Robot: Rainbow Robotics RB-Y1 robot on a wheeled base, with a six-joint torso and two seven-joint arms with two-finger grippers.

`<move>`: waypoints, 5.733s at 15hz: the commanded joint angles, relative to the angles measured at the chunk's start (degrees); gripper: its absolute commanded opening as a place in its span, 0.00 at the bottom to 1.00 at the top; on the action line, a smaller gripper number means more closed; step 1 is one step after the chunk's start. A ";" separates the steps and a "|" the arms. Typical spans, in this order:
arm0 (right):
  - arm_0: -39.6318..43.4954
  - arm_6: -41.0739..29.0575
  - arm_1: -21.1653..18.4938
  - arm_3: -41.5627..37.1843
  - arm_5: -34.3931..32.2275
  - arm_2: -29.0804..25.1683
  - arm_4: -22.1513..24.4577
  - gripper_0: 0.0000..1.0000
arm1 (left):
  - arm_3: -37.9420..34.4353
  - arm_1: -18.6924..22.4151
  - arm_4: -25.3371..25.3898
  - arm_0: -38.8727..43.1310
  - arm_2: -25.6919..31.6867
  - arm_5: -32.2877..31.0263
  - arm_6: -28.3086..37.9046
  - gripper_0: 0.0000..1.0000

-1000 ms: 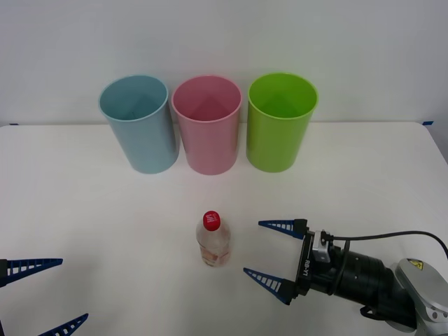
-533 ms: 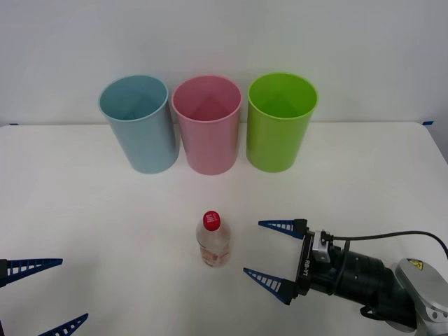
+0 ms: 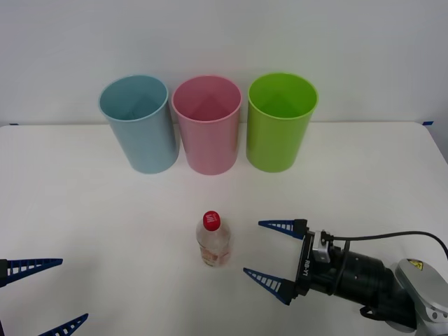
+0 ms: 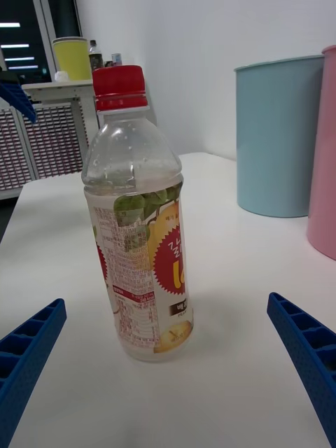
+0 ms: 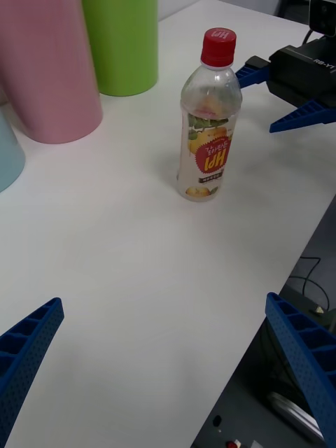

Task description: Put cans in the blue bin and PET bottles in the pink bin and trash in the green bin.

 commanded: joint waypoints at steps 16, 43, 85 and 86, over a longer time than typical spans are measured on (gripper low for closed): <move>2.17 0.42 0.38 -1.93 0.39 0.71 -0.93 1.00 | 0.01 0.00 0.00 0.00 0.00 0.00 0.00 1.00; 0.24 4.02 5.47 -1.84 15.77 10.99 -3.04 1.00 | 0.01 0.00 0.00 0.00 0.00 0.00 0.00 1.00; 2.61 5.60 3.01 -9.49 18.06 12.66 -8.58 0.00 | 0.01 0.00 0.00 0.00 0.00 0.00 0.00 1.00; 3.40 5.25 2.22 -10.98 18.06 12.66 -9.11 0.00 | 0.01 0.00 0.00 0.00 0.00 0.00 0.00 1.00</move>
